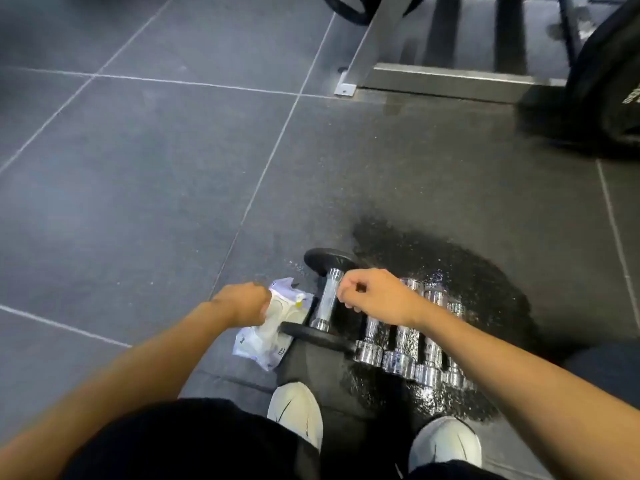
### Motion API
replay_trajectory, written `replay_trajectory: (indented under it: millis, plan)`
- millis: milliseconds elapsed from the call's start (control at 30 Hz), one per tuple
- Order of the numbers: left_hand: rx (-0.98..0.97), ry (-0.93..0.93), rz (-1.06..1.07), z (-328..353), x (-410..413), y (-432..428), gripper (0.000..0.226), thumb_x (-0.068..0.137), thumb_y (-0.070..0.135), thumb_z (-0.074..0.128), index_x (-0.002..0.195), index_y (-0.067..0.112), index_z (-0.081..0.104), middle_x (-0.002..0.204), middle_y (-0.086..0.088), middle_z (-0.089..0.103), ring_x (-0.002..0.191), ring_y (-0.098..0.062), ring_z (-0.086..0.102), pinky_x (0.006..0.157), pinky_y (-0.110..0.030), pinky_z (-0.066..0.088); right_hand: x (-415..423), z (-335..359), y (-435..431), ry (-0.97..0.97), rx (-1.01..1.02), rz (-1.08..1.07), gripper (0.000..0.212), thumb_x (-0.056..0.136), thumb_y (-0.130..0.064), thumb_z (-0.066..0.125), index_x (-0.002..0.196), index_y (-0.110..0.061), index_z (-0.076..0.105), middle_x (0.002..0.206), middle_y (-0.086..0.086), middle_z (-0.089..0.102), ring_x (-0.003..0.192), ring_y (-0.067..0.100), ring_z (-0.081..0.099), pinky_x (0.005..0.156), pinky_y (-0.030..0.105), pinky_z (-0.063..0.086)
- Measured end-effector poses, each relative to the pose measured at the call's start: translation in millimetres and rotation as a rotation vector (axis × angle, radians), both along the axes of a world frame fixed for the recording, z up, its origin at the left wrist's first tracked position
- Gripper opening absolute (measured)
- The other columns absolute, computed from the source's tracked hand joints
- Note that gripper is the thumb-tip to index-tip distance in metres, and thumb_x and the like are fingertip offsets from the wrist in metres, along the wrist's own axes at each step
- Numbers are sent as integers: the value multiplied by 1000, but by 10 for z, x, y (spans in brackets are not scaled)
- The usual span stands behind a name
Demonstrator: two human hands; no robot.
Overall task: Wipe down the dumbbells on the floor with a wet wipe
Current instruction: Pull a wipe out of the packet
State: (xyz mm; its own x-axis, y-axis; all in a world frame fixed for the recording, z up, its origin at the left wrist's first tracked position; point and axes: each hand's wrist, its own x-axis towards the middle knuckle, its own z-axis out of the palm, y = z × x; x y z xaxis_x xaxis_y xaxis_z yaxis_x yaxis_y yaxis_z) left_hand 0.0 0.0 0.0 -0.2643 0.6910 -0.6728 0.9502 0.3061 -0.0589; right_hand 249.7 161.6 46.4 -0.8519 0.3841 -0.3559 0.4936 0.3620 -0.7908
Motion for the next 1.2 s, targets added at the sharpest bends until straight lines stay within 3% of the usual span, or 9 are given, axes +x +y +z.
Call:
replay_trajectory:
  millis: [100,233,367,433,567,667,800,933,1200]
  plan:
    - [5,38,8,-28,-13,-54,21,84,35,55,94,24,69,101,2,69,88,-24,62,72,-31,47,26,-41,-41,-51,27,64,20,95,-32,60,87,-15,67,86,4,72,83,23,69,82,44,58]
    - [79,-40,98,-167,-56,-160,23,86,38,52,96,33,72,102,10,70,92,-21,64,79,-33,52,-28,-131,-110,-37,32,70,21,96,-33,59,83,-18,65,83,2,71,73,16,65,77,37,56]
    - [213,-56,132,-307,-63,-226,3,92,34,54,92,34,51,102,6,67,89,-24,60,75,-32,47,-134,-205,-144,-14,44,57,23,98,-28,61,76,-26,62,75,-6,65,64,2,55,68,25,49]
    - [283,-63,190,-367,-47,-252,8,93,32,53,88,32,46,99,4,68,87,-26,61,72,-32,45,-179,-231,-174,9,25,45,25,98,-25,60,74,-26,61,73,-7,63,62,0,53,65,19,46]
    - [420,-74,197,-510,-28,-319,19,95,39,53,85,26,62,94,6,66,85,-20,62,68,-28,43,-235,-285,-246,23,16,49,21,98,-28,60,84,-15,67,81,2,69,66,5,55,66,23,47]
    - [404,-32,60,-578,-43,-336,33,97,43,47,100,19,69,109,2,66,92,-23,64,72,-31,45,-260,-319,-273,52,1,49,22,97,-31,61,83,-15,67,82,2,69,68,6,57,67,24,49]
    - [381,72,43,-575,-27,-262,19,96,34,51,98,16,55,103,-3,62,86,-28,60,69,-34,39,-322,-336,-256,62,-11,29,23,96,-29,60,85,-10,67,82,7,69,65,4,53,64,18,44]
    - [115,242,-185,-539,104,-158,21,89,34,59,102,20,65,107,1,67,93,-21,65,74,-31,49,-374,-382,-249,61,-22,18,22,96,-29,61,84,-11,66,76,2,64,62,0,50,61,13,41]
    - [58,247,-37,-536,259,-42,25,79,41,72,93,26,58,103,5,70,97,-18,69,74,-28,46,-370,-424,-270,73,-43,-1,20,98,-19,61,83,-6,66,65,-19,59,63,-14,55,60,9,39]
